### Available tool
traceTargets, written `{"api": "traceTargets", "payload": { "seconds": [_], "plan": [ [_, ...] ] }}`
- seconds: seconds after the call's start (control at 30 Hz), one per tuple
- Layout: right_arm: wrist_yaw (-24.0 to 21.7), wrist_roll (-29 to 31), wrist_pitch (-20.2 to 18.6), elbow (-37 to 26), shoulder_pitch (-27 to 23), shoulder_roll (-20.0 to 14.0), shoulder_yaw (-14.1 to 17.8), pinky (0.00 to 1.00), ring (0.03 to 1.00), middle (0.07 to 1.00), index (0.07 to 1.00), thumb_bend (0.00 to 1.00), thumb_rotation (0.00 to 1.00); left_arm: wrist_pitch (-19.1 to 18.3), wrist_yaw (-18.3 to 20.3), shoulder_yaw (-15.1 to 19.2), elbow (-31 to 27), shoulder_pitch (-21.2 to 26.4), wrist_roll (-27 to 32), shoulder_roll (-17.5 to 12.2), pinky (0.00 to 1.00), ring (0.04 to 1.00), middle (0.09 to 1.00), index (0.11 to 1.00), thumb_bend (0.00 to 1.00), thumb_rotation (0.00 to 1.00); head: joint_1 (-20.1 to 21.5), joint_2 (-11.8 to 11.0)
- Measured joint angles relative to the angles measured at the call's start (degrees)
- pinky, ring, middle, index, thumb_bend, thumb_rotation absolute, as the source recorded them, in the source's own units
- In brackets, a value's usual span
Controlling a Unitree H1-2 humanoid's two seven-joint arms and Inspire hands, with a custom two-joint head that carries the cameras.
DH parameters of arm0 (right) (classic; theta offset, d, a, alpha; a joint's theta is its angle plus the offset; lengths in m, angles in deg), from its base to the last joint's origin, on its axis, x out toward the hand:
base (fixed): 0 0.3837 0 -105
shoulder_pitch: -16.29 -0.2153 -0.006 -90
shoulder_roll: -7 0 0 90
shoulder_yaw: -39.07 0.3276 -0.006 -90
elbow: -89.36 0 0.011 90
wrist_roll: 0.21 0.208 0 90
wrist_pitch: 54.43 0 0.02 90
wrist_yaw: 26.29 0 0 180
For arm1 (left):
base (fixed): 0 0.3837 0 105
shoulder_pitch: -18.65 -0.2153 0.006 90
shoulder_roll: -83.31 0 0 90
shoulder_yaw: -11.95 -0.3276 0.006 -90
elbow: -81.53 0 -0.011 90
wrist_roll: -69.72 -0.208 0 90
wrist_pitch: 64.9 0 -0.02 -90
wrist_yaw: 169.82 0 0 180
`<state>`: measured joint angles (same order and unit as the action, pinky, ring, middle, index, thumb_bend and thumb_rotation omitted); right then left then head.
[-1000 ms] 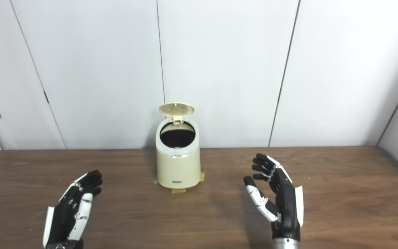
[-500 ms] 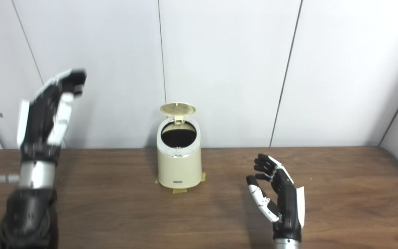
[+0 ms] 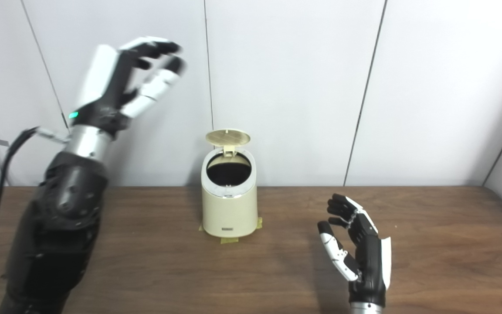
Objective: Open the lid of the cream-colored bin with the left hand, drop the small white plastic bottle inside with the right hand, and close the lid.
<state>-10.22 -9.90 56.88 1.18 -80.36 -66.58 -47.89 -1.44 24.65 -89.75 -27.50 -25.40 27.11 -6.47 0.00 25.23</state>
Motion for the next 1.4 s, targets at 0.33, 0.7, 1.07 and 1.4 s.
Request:
{"api": "traceTargets", "payload": {
  "seconds": [0.33, 0.7, 1.07, 1.4],
  "plan": [
    [-0.4, 0.0, 0.1, 0.2, 0.0, 0.1, 0.0, 0.62, 0.696, 0.707, 0.711, 0.28, 0.4, -0.3, 11.8, -2.2, 10.5, 6.1, -17.0, 4.0, 1.0, 0.982, 0.871, 0.796, 0.91, 1.0, 0.0, -0.2],
    [-0.5, 0.0, 0.1, 0.3, -0.2, 0.3, 0.0, 0.61, 0.694, 0.706, 0.711, 0.27, 0.37, -0.2, 15.6, -5.1, 17.6, 7.3, -22.5, 6.3, 1.0, 0.977, 0.868, 0.832, 0.92, 1.0, 0.7, -0.5],
    [-0.7, 0.3, 0.1, 0.3, -0.2, 0.4, 0.1, 0.61, 0.69, 0.704, 0.706, 0.27, 0.35, 0.2, 14.6, -6.8, 22.9, 6.4, -21.3, 6.0, 1.0, 0.98, 0.861, 0.819, 0.98, 1.0, 0.6, -0.8],
    [-0.6, 1.4, 0.0, 0.4, -0.3, 1.8, 0.5, 0.61, 0.691, 0.705, 0.709, 0.26, 0.28, 0.0, 14.5, -8.5, 24.3, 3.9, -21.4, 6.1, 1.0, 0.998, 0.866, 0.836, 0.96, 1.0, 1.1, -1.1]
  ]
}}
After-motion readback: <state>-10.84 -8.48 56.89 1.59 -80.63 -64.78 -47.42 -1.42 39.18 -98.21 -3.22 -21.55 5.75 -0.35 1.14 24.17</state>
